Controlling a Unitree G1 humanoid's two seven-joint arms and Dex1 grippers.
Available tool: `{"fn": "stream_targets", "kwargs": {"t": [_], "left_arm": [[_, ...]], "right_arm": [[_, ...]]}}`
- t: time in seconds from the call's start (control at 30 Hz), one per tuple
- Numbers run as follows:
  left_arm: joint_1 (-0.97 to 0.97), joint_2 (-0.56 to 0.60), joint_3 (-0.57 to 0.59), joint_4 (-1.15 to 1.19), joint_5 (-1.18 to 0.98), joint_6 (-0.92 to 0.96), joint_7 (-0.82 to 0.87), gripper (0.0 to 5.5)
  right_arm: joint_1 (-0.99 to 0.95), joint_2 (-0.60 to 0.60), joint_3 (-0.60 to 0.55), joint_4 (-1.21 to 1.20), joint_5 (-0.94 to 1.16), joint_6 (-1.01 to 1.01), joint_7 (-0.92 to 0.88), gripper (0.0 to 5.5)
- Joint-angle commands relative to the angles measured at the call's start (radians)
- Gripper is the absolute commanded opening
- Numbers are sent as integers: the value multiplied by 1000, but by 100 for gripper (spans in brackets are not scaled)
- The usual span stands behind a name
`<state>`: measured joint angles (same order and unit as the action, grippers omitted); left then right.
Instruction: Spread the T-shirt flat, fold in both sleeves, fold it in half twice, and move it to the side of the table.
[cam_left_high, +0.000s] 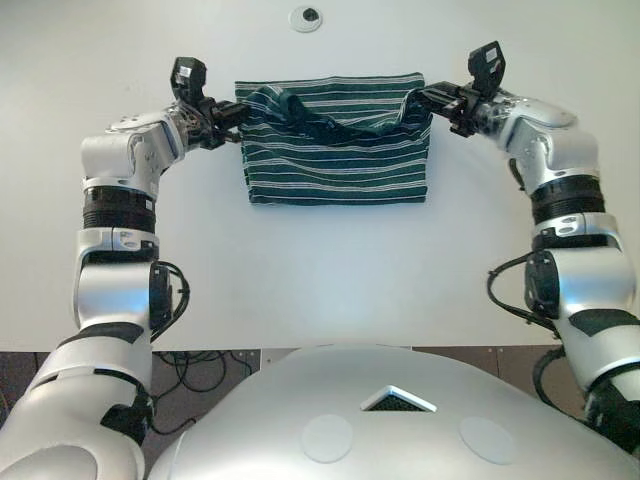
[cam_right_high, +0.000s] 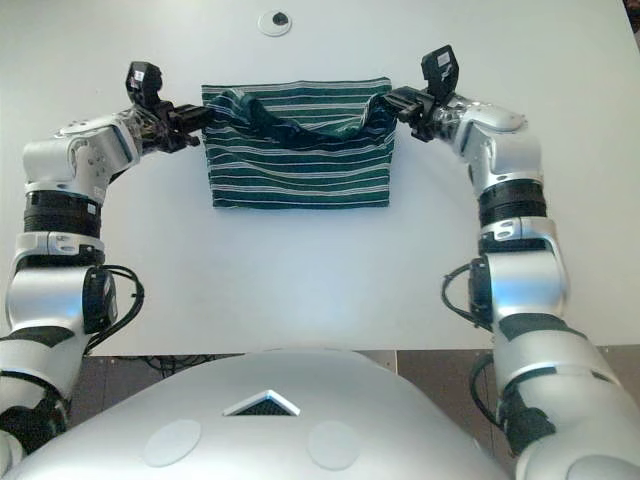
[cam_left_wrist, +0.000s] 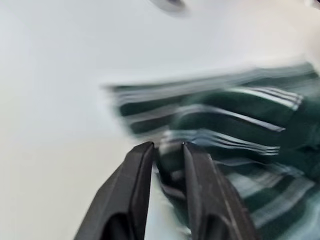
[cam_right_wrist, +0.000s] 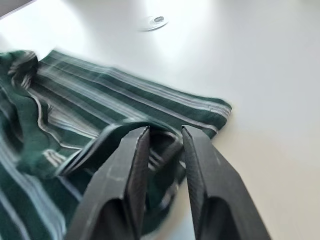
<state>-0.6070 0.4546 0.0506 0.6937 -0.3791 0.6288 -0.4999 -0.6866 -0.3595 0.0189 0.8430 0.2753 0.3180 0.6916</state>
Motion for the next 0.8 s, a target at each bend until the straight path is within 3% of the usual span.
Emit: {"fn": "stream_targets", "kwargs": {"t": [0.03, 0.13, 0.23, 0.37, 0.43, 0.63, 0.8], "left_arm": [[-33, -33, 82, 135, 35, -107, 128, 99], [40, -53, 75, -19, 47, -237, 76, 99], [164, -65, 6, -315, -1, -225, -78, 73], [322, 0, -207, -659, -14, -90, -278, 8], [360, 43, -277, -742, -3, -35, -336, 1], [397, 138, -460, -747, 211, -16, -318, 1], [374, 231, -488, -639, 324, -88, -341, 1]], "right_arm": [[-52, 29, -59, 93, -29, -64, -135, 110], [-21, 31, -48, 24, -50, -141, -115, 110], [4, 32, -1, -25, -94, -183, -44, 65], [-22, 61, 77, 49, -186, -214, -23, 0], [-56, 73, 115, 136, -249, -244, -57, 0], [-57, 55, 277, 237, -458, -336, -36, 0], [106, -86, 446, 6, -555, -398, 257, 0]]}}
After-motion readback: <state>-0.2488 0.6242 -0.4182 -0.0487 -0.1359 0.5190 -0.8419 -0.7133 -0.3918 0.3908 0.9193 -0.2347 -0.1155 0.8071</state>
